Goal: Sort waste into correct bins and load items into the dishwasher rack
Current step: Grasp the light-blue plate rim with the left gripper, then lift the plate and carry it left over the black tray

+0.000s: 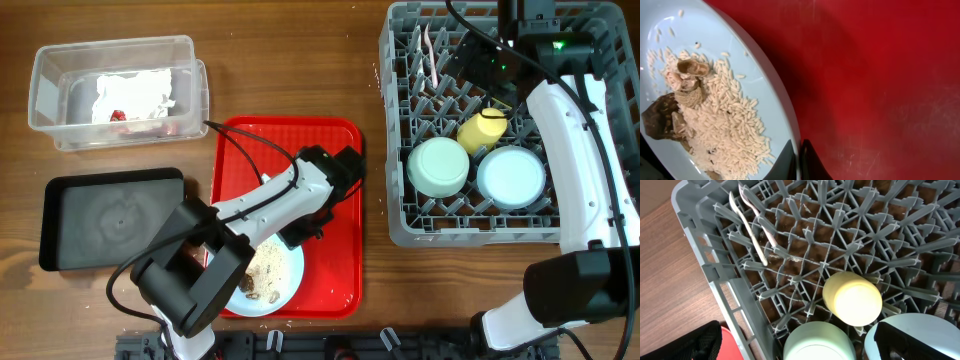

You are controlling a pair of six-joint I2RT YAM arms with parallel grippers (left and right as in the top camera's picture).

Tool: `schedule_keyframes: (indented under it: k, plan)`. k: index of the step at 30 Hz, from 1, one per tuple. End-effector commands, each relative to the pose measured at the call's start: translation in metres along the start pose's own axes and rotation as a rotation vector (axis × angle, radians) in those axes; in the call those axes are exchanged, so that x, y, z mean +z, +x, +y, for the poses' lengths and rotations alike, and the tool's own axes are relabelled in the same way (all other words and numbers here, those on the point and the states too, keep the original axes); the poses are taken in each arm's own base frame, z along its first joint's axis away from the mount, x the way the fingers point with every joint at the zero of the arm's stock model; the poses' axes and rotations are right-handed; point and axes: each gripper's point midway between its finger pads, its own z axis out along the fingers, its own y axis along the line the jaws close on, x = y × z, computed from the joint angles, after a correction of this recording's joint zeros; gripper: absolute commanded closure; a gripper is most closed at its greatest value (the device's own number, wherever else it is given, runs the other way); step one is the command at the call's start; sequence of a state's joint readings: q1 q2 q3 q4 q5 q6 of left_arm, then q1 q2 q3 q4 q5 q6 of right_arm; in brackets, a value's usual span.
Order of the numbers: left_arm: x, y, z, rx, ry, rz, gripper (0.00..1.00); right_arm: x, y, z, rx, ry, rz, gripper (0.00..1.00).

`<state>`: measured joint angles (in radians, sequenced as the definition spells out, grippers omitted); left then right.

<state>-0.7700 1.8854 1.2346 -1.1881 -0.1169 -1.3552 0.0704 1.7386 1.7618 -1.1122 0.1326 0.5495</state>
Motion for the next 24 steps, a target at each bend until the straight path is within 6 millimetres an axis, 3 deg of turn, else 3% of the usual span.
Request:
schedule_keyframes:
  k: [1,17,24]
  plan:
    - [-0.009,-0.014,-0.002,0.011,-0.013,-0.058,0.96,-0.013,-0.006,-0.002,0.006,-0.004,-0.040,0.00]
    - [-0.012,-0.016,-0.003,0.042,-0.011,-0.066,0.96,-0.013,-0.006,-0.002,0.006,-0.004,-0.040,0.00]
    - [-0.015,-0.022,0.009,0.066,-0.061,-0.093,0.96,-0.013,-0.006,-0.002,0.006,-0.004,-0.040,0.00]
